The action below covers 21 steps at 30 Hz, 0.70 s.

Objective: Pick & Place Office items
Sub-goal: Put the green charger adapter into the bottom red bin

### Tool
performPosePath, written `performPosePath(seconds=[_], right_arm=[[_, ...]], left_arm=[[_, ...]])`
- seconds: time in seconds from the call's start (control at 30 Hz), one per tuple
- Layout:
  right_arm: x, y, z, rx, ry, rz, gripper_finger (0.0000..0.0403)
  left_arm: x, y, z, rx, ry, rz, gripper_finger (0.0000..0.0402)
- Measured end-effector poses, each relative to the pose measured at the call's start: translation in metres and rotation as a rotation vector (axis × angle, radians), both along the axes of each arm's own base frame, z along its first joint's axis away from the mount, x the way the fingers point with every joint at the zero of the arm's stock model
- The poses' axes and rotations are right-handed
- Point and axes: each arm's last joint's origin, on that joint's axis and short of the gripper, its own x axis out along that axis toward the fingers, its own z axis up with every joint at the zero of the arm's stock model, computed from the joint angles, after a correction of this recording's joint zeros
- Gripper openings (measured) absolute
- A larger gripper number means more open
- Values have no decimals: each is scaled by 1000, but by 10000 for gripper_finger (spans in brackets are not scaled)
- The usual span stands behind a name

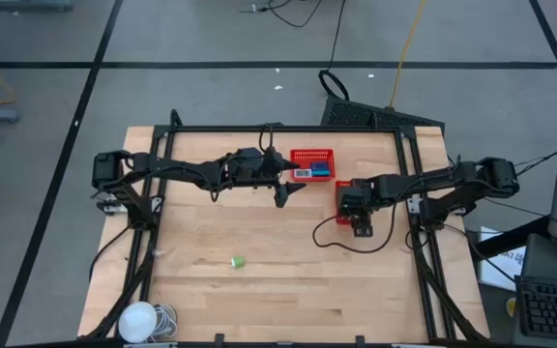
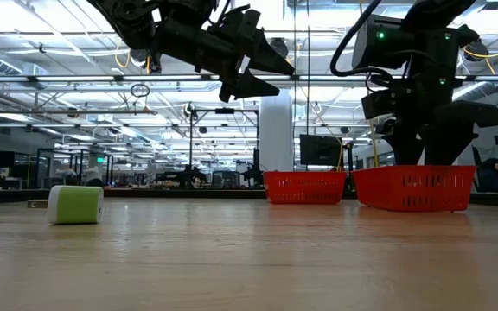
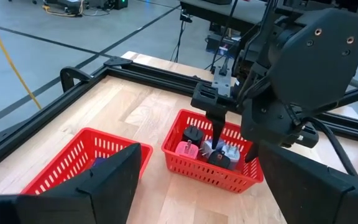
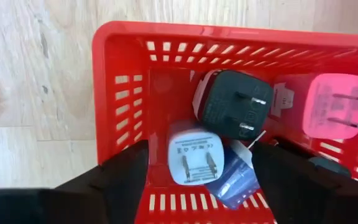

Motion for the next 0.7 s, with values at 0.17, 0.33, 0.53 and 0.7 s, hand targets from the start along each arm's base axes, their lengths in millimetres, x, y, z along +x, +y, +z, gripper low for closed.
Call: performPosePath(seconds=[0.17, 0.33, 0.53, 0.7], right_arm=[[-6, 0, 7, 2, -5, -7, 277], [-17, 1, 34, 2, 11, -10, 269], [-25, 1, 70, 14, -196, -84, 262], [-23, 1, 76, -2, -588, -46, 262]], left_arm=[[0, 0, 0, 0, 0, 0, 320], [0, 0, 0, 0, 0, 0, 315], [0, 0, 0, 0, 0, 0, 325], [0, 0, 0, 0, 0, 0, 326]])
